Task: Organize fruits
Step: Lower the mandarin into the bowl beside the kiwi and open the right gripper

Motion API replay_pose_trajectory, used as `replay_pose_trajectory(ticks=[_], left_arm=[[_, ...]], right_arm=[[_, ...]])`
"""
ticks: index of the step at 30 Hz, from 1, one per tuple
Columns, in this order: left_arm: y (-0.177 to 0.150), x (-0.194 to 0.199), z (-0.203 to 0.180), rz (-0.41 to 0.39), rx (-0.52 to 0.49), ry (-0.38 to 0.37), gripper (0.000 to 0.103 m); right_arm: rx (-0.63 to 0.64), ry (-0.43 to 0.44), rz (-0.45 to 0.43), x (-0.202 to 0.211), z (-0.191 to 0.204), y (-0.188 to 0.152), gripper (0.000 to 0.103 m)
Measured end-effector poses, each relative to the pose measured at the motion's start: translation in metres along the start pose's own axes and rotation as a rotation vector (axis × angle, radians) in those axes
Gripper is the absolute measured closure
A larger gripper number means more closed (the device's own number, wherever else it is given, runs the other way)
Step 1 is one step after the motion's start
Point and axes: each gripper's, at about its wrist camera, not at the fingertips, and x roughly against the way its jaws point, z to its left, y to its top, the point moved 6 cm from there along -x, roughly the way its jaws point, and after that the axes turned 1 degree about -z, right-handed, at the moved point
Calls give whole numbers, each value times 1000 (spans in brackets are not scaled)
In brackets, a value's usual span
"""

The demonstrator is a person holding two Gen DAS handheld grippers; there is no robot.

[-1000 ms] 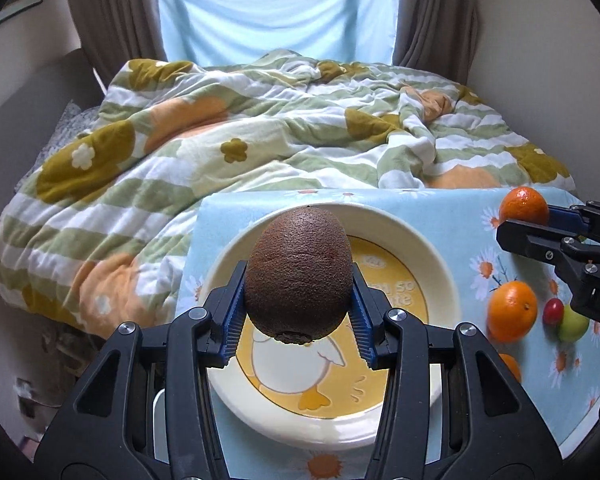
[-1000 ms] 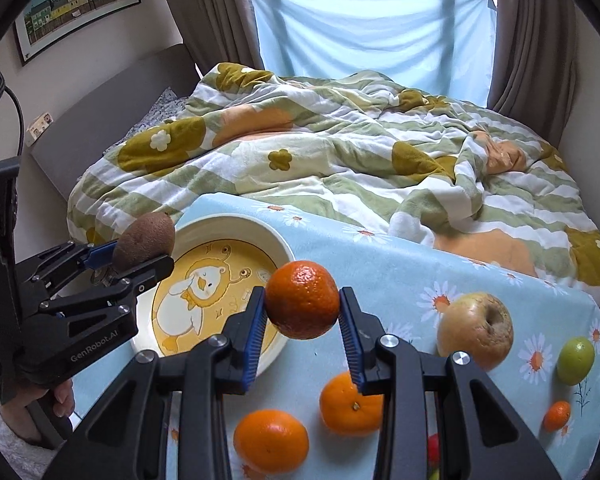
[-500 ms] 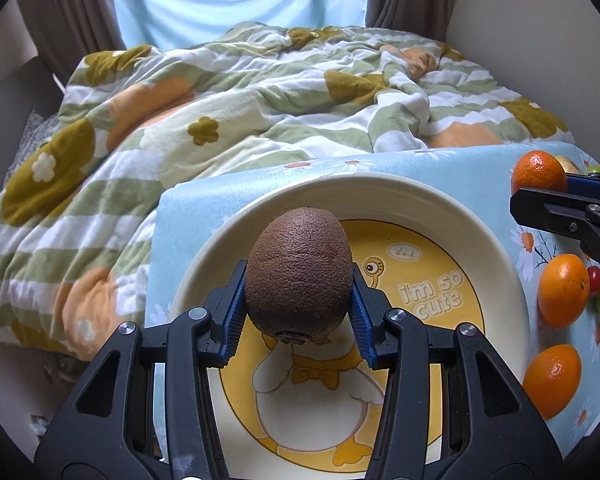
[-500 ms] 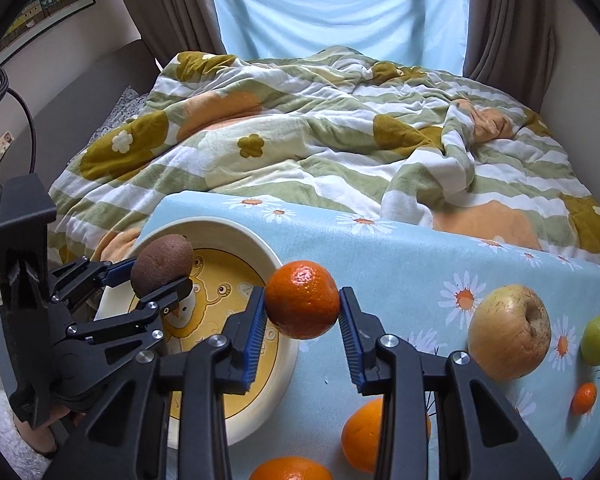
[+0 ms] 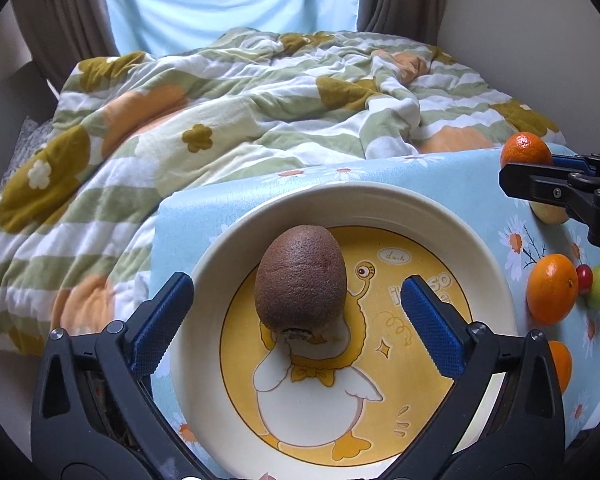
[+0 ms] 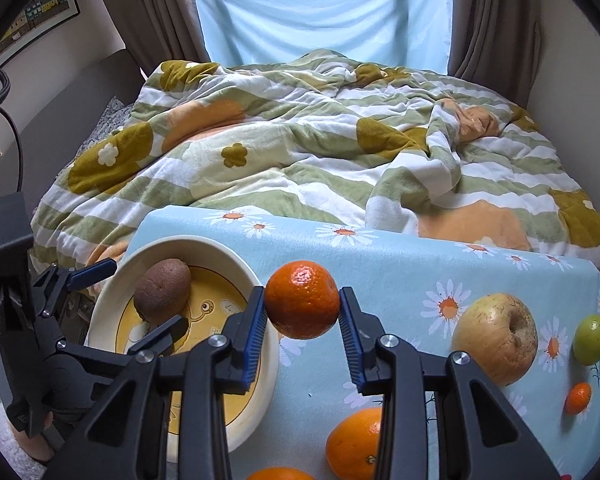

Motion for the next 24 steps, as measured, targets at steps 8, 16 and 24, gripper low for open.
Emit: replay_pose_trajectory(ticks=[8,16,24], left_arm=[[-12,29,5,14,30,5,0],[-28,64,4,-1,1,47,0],[-48,72,3,20,27,27,0]], right_arm=[[86,54,-3,1,17,9,70],[246,186,50,-23,52,1,70],[357,214,106,-55,72,-19,70]])
